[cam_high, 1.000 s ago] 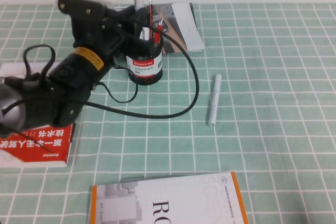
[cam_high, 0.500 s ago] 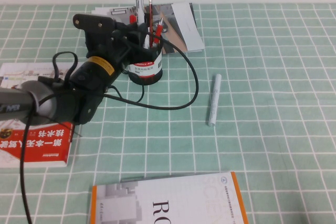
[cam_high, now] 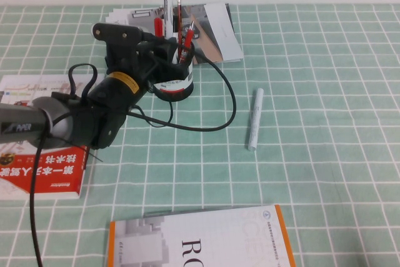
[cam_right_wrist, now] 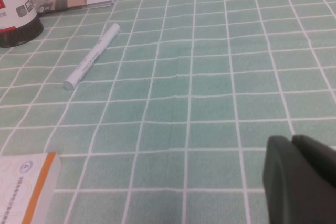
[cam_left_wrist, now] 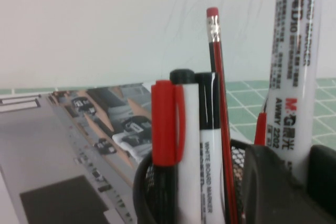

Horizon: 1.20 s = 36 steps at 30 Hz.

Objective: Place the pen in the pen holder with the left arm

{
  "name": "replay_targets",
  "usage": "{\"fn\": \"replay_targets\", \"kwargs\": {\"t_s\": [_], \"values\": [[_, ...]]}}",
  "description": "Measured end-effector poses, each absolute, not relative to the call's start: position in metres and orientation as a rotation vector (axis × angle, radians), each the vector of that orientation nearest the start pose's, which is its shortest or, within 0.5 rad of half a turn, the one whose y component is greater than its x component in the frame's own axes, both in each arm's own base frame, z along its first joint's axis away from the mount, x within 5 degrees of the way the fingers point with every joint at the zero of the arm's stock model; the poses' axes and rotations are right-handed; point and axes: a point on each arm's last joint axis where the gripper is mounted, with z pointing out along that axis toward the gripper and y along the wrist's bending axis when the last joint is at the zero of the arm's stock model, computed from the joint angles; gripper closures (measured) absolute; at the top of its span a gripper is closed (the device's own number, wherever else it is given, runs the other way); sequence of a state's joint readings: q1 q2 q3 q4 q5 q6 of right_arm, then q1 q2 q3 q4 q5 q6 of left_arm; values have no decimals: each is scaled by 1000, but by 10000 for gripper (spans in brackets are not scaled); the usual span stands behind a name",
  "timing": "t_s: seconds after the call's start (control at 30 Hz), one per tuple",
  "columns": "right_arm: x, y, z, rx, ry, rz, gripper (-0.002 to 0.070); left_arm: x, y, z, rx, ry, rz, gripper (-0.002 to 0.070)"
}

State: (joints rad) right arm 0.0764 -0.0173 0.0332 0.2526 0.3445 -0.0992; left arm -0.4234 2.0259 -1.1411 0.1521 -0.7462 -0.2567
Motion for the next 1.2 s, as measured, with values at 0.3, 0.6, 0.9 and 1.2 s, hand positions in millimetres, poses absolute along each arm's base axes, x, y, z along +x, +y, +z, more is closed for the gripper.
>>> {"fn": "replay_targets", "kwargs": {"t_s": [0.3,0.6,0.9,1.2], "values": [[52,12,173,-2,1839,229,696,397,-188,184,316,1690,-499,555],[52,12,173,-2,1839,229,696,397,-188,184,317,1697,-497,214],[52,12,173,-2,1839,229,696,380,-180,220,330,1688,-482,356],[52,12,173,-2,1839,229,696,306,-153,289,432,1598,-457,667]]}}
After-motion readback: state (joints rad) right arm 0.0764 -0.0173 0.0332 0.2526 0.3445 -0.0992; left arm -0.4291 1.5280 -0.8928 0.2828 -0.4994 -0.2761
